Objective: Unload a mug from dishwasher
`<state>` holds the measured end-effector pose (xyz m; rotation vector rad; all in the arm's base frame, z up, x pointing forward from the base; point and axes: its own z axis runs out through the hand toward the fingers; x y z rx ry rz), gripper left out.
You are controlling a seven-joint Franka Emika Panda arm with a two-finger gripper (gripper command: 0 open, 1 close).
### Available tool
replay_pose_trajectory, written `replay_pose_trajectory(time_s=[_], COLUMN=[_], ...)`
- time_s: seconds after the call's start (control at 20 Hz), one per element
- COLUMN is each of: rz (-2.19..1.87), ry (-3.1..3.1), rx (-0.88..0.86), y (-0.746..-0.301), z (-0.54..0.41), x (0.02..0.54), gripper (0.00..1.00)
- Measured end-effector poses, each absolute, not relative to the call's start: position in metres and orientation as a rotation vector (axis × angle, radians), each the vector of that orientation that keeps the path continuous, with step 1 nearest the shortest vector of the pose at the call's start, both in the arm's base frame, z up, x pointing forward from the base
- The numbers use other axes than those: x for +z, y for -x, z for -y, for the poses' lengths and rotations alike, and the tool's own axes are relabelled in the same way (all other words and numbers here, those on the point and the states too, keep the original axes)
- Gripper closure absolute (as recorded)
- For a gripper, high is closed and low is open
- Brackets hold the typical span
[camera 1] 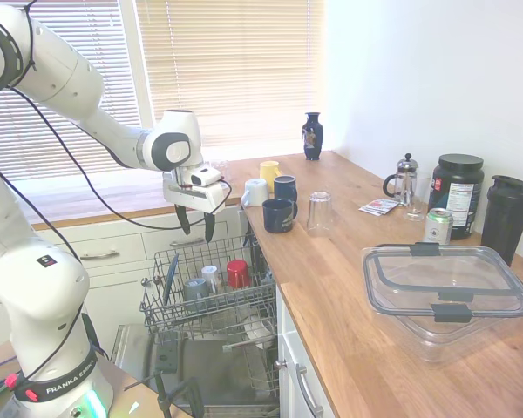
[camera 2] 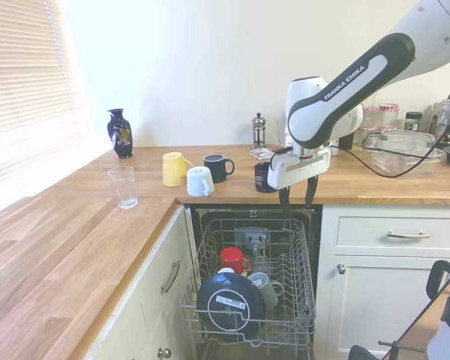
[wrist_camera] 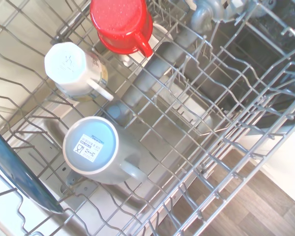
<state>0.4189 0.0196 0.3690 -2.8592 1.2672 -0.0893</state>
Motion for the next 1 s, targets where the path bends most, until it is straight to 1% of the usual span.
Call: replay_pose_trajectory(time_s=[0.2, 0.45, 0.7, 1.0], rz=[-1.247, -1.168, -1.019, -0.851], ry=[2.861, 2.9, 3.008, 3.085], rx=[-0.09, -0.111, -0.11, -0.166], y=[-0.421, -0.44, -0.453, -0.466], z=[-0.009, -0.002, -0.03, -0.056], x=[0.371, 0.374, 0.343, 0.295], gripper=[0.0, 0.0, 0.0, 0.0])
